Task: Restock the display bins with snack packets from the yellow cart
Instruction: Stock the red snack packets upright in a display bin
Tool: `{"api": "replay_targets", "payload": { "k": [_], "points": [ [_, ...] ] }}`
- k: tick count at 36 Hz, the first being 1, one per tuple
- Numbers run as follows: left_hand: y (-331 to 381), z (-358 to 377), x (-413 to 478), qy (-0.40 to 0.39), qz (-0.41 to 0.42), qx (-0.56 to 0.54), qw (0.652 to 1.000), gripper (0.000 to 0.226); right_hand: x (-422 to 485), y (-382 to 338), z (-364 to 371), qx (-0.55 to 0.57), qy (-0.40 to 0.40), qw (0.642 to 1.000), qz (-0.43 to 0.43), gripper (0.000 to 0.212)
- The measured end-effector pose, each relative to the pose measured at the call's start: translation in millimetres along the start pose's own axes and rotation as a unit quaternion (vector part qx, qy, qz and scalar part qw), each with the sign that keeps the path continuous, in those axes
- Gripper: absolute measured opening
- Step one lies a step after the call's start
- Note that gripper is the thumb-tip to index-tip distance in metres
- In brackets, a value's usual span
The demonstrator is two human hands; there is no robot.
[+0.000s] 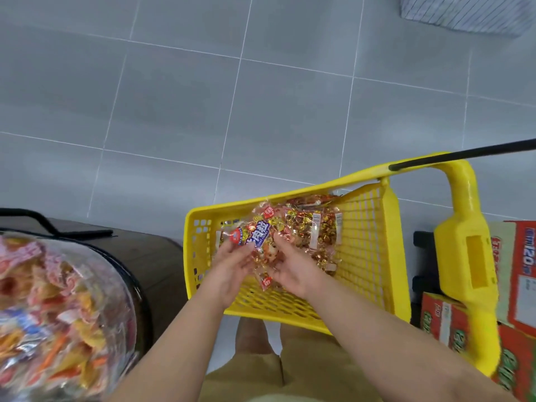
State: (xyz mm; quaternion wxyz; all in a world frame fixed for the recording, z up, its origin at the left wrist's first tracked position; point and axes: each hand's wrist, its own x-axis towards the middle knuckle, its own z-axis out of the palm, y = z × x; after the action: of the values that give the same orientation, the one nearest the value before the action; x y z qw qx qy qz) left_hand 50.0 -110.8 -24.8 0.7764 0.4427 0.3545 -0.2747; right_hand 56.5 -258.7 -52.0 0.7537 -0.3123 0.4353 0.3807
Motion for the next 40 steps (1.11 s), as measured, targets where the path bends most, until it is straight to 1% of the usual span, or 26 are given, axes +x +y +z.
{"api": "replay_targets", "payload": {
  "k": [3,5,6,8,9,10,12,14,15,17,19,22,24,26,29,30,31,32,33,34,36,38,40],
  "points": [
    [0.9,-8.3,2.6,0.068,0.025,0.002,0.997,0.055,-0.3,3.9,-1.1,-0.104,-0.017,0.994,0.030,0.038],
    [0.3,-14.7,4.9,0.082,0.024,0.001,0.996,0.043,3.2,-1.4,-4.4,-0.158,-0.009,0.987,0.039,0.034],
    [0.2,-18.3,6.2,0.095,0.021,0.003,0.995,0.035,5.8,-6.8,-6.5,-0.170,0.013,0.985,0.032,0.033],
    [0.9,-25.9,8.8,0.125,0.012,-0.001,0.992,0.024,12.2,-19.5,-10.6,-0.197,0.098,0.975,-0.018,0.027],
    [1.3,-29.8,9.9,0.129,0.003,-0.009,0.992,0.024,16.6,-26.5,-14.4,-0.240,0.153,0.957,-0.060,0.023],
    [1.9,-33.6,10.2,0.128,-0.011,-0.019,0.992,0.026,21.7,-32.5,-20.2,-0.310,0.203,0.923,-0.103,0.021],
    [2.3,-40.5,9.9,0.137,-0.047,-0.028,0.989,0.030,33.9,-43.1,-34.5,-0.463,0.268,0.827,-0.173,0.037],
    [1.5,-46.8,8.3,0.148,-0.079,-0.030,0.985,0.029,45.3,-52.6,-46.3,-0.588,0.289,0.724,-0.217,0.049],
    [0.4,-49.2,6.9,0.145,-0.091,-0.028,0.985,0.027,50.7,-56.2,-49.8,-0.634,0.281,0.684,-0.226,0.054],
    [-2.5,-53.5,4.4,0.134,-0.106,-0.019,0.985,0.024,61.7,-61.3,-55.9,-0.702,0.243,0.634,-0.213,0.065],
    [-6.7,-58.2,2.9,0.128,-0.108,-0.011,0.986,0.025,71.6,-63.9,-59.3,-0.757,0.219,0.589,-0.178,0.075],
    [-11.9,-63.0,2.0,0.132,-0.102,-0.010,0.986,0.021,79.4,-66.2,-61.2,-0.808,0.230,0.526,-0.132,0.085],
    [-13.4,-63.9,1.0,0.143,-0.098,-0.010,0.985,0.018,80.6,-66.9,-61.7,-0.831,0.241,0.491,-0.099,0.083],
    [-15.0,-64.8,0.3,0.162,-0.092,0.000,0.982,0.017,78.3,-66.9,-61.5,-0.842,0.247,0.474,-0.072,0.083],
    [-14.5,-63.9,-0.6,0.195,-0.089,0.009,0.977,0.023,71.6,-66.6,-64.3,-0.833,0.256,0.486,-0.069,0.089],
    [-13.7,-63.5,-1.0,0.203,-0.090,0.008,0.975,0.024,67.2,-66.3,-64.9,-0.825,0.259,0.496,-0.077,0.087],
    [-12.8,-62.5,-1.1,0.209,-0.092,0.007,0.973,0.024,62.1,-65.3,-66.3,-0.809,0.260,0.519,-0.088,0.083],
    [-11.5,-61.4,-1.4,0.214,-0.095,0.008,0.972,0.023,56.1,-64.0,-67.2,-0.780,0.257,0.561,-0.098,0.078],
    [-10.0,-60.4,-1.6,0.216,-0.100,0.010,0.971,0.023,49.5,-62.6,-67.2,-0.742,0.249,0.614,-0.102,0.076],
    [-8.8,-59.3,-1.4,0.217,-0.107,0.011,0.970,0.023,42.3,-61.1,-66.4,-0.702,0.235,0.665,-0.100,0.078],
    [-6.2,-56.2,-1.3,0.207,-0.122,0.023,0.970,0.025,28.1,-59.1,-62.7,-0.621,0.197,0.755,-0.080,0.088],
    [-3.2,-50.8,-2.5,0.189,-0.135,0.042,0.972,0.034,15.1,-57.9,-55.4,-0.527,0.162,0.832,-0.064,0.096],
    [0.0,-44.3,-4.4,0.171,-0.135,0.054,0.974,0.042,3.5,-55.4,-42.9,-0.435,0.123,0.891,-0.051,0.095]
  ]
}}
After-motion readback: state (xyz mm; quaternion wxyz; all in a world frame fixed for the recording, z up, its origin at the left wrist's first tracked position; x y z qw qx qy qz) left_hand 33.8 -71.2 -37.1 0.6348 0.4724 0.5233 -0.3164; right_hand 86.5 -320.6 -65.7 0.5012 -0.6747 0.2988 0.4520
